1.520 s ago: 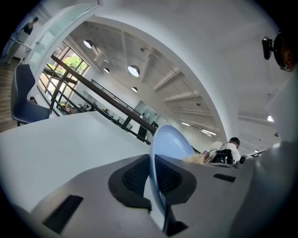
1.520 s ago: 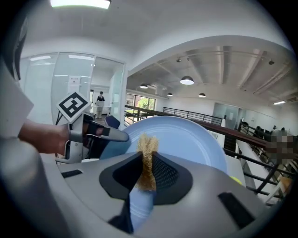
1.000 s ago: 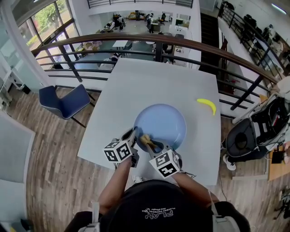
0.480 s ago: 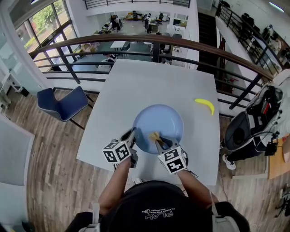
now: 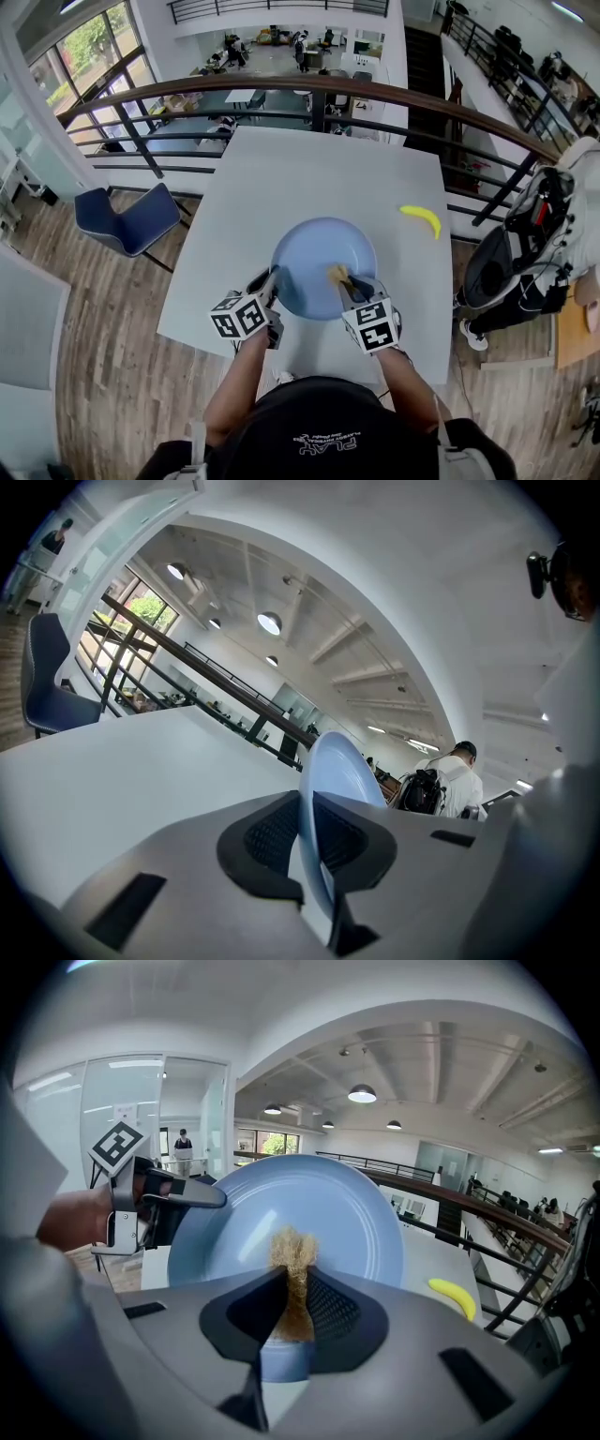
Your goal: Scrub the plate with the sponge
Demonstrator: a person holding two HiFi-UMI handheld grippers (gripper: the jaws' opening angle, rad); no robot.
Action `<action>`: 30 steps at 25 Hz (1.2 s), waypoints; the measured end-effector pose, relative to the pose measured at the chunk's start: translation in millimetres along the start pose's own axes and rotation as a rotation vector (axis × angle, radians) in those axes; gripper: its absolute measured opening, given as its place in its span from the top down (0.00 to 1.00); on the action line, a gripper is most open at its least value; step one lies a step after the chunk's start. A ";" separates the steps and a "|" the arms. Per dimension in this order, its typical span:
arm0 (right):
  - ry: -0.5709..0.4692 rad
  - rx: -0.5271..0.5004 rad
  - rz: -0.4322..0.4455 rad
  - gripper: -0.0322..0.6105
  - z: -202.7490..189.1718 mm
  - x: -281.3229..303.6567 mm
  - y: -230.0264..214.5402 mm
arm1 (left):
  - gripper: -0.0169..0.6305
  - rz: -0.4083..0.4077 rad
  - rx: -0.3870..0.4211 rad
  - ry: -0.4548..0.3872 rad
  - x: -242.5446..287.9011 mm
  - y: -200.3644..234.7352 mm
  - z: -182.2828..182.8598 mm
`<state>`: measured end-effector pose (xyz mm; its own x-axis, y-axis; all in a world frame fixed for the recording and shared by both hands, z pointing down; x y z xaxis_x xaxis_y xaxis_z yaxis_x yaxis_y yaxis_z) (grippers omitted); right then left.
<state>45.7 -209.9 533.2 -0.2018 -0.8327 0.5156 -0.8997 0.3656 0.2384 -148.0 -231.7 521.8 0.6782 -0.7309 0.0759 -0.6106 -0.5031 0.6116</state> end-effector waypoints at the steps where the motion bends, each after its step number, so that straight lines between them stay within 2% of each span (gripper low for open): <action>1: -0.001 0.005 -0.009 0.84 -1.4 0.0 -3.9 | 0.92 0.000 0.004 0.001 0.4 -0.4 -0.3; 14: 0.003 0.064 -0.100 0.84 -8.2 2.7 -40.5 | 0.92 0.001 -0.006 0.010 -0.3 -0.3 -7.7; 23: -0.028 0.086 -0.092 0.84 -2.9 -2.1 -31.4 | 0.92 0.019 -0.040 0.021 -8.4 10.6 -12.7; 30: -0.117 0.143 -0.073 0.84 2.1 -15.3 -35.2 | 0.92 0.031 -0.073 0.057 -7.0 11.7 -34.4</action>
<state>79.6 -210.9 515.1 -0.1703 -0.9007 0.3997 -0.9578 0.2467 0.1478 -145.7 -216.6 555.5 0.6830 -0.7171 0.1391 -0.6018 -0.4445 0.6635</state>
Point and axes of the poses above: the fingertips, and each gripper's own axes: x forward along the fingers, y to its left, z out of its top, the point moved 3 cm from there along -x, backward along the fingers, and after that the axes turned 14 degrees about -z, right-handed, at the moved point
